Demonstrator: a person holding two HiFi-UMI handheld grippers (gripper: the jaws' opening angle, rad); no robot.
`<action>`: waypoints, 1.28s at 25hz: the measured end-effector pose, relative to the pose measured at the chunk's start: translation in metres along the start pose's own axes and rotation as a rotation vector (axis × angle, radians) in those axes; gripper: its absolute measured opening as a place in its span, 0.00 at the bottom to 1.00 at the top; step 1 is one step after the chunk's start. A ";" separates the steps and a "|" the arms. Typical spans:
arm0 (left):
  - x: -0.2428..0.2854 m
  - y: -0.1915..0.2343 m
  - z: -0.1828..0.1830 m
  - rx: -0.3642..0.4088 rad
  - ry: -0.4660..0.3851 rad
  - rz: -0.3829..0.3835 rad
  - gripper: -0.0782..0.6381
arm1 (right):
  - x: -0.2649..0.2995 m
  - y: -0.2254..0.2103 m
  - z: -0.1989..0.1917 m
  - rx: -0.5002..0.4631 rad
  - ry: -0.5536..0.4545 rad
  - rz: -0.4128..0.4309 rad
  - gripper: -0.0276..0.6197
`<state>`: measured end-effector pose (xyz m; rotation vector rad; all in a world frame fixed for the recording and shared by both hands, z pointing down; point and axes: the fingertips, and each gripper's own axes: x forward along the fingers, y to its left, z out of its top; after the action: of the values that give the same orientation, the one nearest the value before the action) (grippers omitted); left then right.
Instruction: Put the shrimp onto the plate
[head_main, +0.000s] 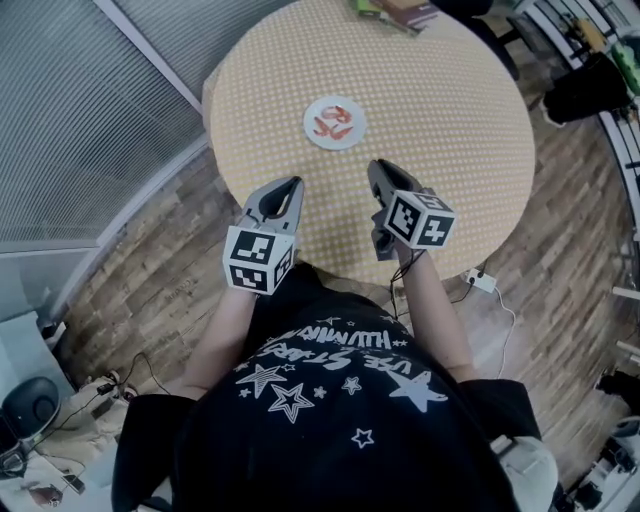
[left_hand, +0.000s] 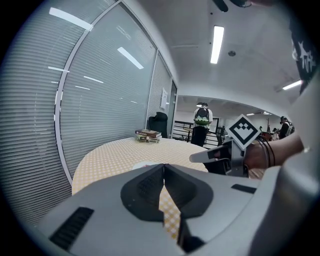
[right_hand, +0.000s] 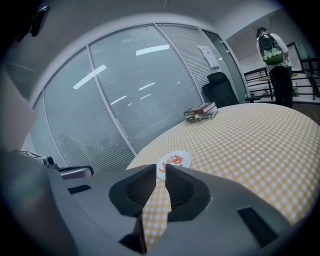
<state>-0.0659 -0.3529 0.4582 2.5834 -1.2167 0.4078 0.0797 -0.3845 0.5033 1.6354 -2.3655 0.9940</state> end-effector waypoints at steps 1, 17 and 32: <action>-0.002 -0.008 -0.001 0.002 0.000 -0.003 0.12 | -0.008 0.000 -0.001 0.000 -0.005 0.006 0.14; -0.056 -0.129 -0.021 0.009 -0.038 0.017 0.12 | -0.143 -0.011 -0.045 -0.001 -0.041 0.069 0.14; -0.107 -0.199 -0.042 0.034 -0.019 0.033 0.12 | -0.221 -0.013 -0.084 0.007 -0.058 0.106 0.14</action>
<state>0.0180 -0.1397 0.4371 2.6045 -1.2706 0.4143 0.1602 -0.1630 0.4801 1.5764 -2.5137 0.9858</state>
